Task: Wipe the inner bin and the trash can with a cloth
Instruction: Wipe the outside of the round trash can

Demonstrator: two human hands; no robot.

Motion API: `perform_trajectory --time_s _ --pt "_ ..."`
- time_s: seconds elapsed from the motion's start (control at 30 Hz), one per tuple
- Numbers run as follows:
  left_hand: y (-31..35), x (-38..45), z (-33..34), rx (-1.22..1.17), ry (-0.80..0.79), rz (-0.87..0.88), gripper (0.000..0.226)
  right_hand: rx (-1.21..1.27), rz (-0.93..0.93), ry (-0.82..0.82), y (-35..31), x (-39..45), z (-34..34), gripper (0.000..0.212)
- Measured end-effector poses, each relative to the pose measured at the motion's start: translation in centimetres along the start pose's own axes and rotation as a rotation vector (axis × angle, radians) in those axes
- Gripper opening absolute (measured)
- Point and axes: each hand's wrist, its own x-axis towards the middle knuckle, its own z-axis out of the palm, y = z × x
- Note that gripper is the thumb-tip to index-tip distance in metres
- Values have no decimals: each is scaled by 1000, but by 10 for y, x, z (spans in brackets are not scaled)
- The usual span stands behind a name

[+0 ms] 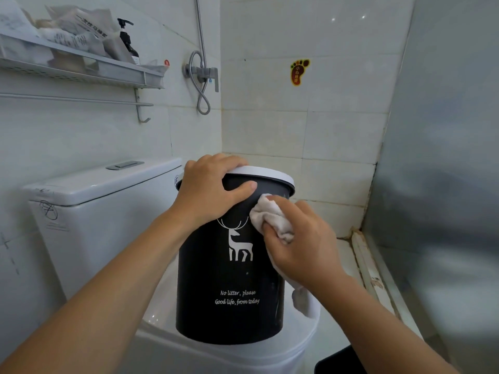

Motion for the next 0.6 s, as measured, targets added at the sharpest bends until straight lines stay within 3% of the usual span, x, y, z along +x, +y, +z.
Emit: perform_trajectory --time_s 0.13,0.3,0.4,0.6 --pt "4 2 2 22 -9 -8 43 20 59 27 -1 2 4 38" --pt "-9 8 2 15 8 -85 37 133 -168 -230 1 -43 6 46" --pt "-12 10 3 19 10 -108 37 79 -205 -252 4 -46 4 47" --pt "-3 11 8 118 -17 -66 42 80 79 -80 12 -15 7 44"
